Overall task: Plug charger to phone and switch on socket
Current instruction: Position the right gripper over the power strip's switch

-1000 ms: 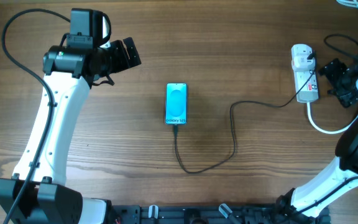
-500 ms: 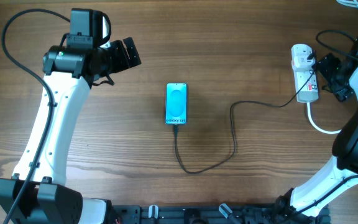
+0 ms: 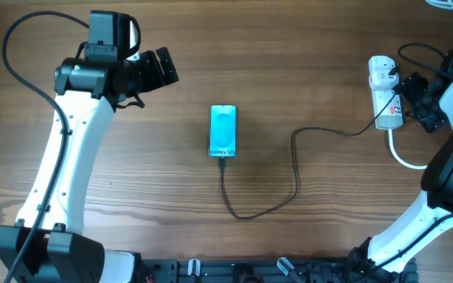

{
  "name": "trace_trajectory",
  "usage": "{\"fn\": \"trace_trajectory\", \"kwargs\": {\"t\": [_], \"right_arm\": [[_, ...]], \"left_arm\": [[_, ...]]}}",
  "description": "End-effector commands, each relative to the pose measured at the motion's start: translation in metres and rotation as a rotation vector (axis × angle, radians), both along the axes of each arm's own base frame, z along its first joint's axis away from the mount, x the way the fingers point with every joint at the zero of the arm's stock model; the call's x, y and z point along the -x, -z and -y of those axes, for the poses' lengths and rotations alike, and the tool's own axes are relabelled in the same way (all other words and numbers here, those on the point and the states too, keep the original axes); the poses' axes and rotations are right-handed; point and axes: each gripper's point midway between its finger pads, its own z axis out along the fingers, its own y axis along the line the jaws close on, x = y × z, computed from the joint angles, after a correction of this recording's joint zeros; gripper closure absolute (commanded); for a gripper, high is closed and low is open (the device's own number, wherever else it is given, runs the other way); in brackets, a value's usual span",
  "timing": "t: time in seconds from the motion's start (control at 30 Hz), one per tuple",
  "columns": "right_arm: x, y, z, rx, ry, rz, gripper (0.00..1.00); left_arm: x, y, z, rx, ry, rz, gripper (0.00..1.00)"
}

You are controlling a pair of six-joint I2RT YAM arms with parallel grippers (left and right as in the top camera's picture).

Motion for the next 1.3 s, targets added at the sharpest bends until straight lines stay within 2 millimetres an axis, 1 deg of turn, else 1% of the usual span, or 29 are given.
{"fn": "trace_trajectory", "kwargs": {"t": [0.0, 0.23, 0.6, 0.7, 0.9, 0.97, 1.27], "right_arm": [[0.003, 0.013, -0.007, -0.029, -0.014, -0.028, 0.0], [-0.002, 0.013, -0.018, -0.089, -0.041, 0.002, 0.0], [0.003, 0.015, -0.021, -0.098, -0.062, -0.022, 0.0], [0.0, 0.014, -0.026, -0.125, -0.074, -0.006, 0.0], [0.001, 0.014, -0.027, -0.126, -0.076, -0.009, 0.0], [-0.001, 0.014, -0.031, -0.14, -0.107, 0.002, 0.0], [-0.001, 0.014, -0.031, -0.143, -0.106, 0.002, 0.0]], "left_arm": [[-0.001, 0.0, -0.005, -0.005, -0.024, 0.0, 0.0], [-0.001, 0.0, -0.005, -0.005, -0.024, 0.0, 0.0], [-0.001, 0.0, -0.005, -0.005, -0.024, 0.0, 0.0], [-0.001, 0.0, -0.005, -0.005, -0.024, 0.0, 0.0], [-0.001, 0.0, -0.005, -0.005, -0.024, 0.0, 0.0], [-0.001, 0.0, -0.005, -0.005, -0.024, 0.0, 0.0], [-0.001, 0.0, -0.005, -0.005, -0.024, 0.0, 0.0]]}}
